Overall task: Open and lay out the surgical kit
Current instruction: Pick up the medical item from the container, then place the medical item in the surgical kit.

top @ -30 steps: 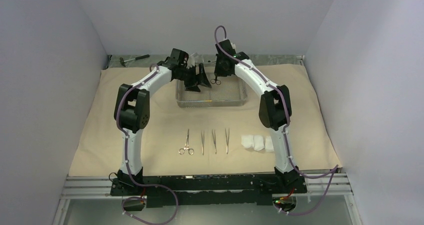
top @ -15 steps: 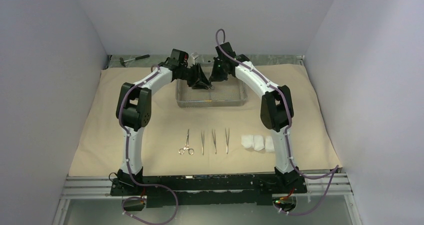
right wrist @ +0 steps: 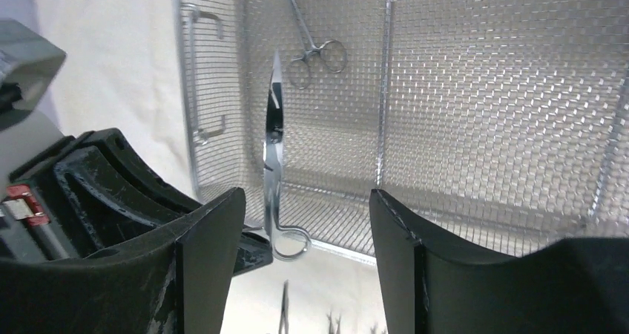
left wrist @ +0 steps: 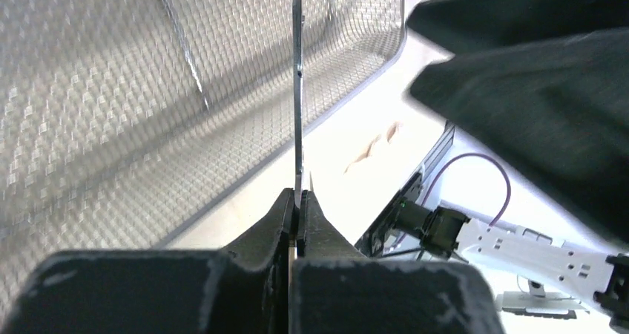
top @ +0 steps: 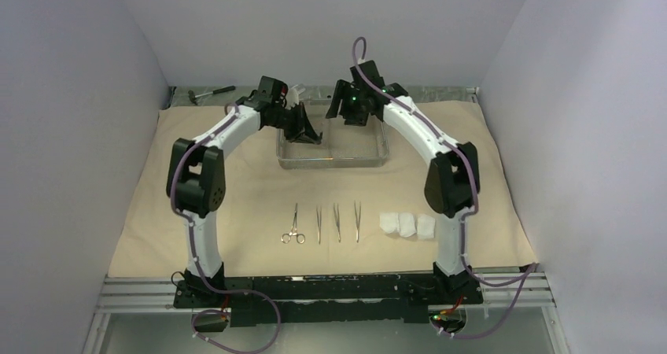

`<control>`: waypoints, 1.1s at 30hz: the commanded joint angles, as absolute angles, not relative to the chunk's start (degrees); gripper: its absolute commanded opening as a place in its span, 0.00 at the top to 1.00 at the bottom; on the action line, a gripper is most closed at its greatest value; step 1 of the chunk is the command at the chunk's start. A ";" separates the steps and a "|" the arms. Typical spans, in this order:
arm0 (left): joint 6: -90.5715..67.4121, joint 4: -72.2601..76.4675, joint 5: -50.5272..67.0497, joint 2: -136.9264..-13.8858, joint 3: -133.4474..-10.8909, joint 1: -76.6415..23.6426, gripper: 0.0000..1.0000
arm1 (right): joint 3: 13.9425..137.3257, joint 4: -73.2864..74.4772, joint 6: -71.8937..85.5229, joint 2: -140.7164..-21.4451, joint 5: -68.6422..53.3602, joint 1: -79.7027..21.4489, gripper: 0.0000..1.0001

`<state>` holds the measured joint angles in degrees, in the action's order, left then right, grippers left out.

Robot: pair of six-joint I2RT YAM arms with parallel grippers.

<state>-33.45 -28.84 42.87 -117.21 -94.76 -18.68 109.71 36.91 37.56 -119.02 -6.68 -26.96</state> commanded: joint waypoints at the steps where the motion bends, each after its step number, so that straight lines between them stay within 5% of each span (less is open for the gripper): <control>1: -25.51 -36.74 40.00 -105.16 -91.19 -18.46 1.00 | 105.98 31.81 37.96 -108.06 -6.99 -26.00 0.34; 18: -33.52 -77.18 -6.65 -77.64 -73.02 -31.42 1.00 | 89.86 31.18 40.53 -97.07 -6.81 -25.47 0.35; 33: -50.76 -78.04 -20.25 -92.92 -66.19 -44.88 1.00 | 82.84 31.98 41.40 -88.85 -3.24 -25.38 0.35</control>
